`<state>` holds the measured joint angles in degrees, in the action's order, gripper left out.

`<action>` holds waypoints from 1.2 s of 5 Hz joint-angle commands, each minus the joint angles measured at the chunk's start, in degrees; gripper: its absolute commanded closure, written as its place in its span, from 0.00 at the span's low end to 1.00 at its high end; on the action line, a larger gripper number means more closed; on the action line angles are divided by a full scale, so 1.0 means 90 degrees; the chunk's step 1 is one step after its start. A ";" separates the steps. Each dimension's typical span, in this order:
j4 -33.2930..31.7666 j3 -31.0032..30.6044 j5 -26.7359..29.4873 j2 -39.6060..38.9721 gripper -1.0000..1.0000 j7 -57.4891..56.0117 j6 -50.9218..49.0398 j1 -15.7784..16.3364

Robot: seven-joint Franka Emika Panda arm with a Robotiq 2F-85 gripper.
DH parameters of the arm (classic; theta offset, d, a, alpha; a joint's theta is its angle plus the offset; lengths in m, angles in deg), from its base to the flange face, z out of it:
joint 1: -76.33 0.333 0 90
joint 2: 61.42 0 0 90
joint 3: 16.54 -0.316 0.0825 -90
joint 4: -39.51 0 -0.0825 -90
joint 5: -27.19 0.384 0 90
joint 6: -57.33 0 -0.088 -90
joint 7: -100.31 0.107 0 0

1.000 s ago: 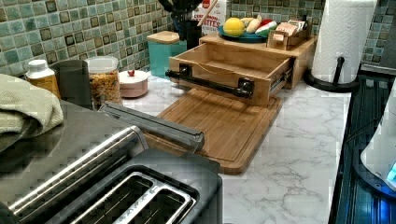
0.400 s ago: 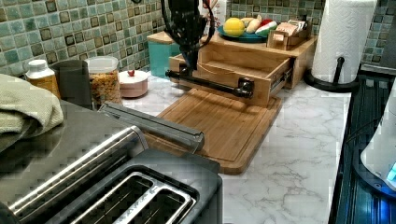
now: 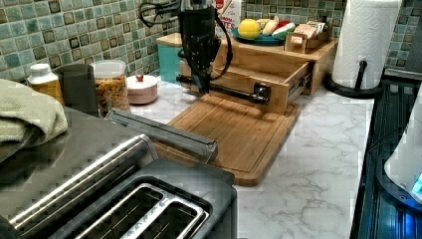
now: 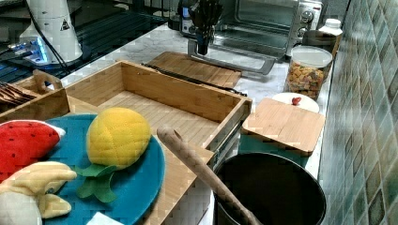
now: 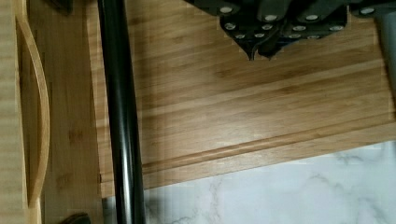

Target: Close the drawer.

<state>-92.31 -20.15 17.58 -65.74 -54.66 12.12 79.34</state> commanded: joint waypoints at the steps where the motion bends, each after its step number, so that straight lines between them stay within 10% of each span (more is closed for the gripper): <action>1: -0.0224 0.0373 -0.0906 -0.0441 1.00 -0.0261 0.0927 -0.0337; 6: -0.0447 0.0685 -0.1375 -0.0262 1.00 -0.1329 0.1357 -0.1263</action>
<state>-95.78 -17.66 6.18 -70.33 -59.01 23.31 72.79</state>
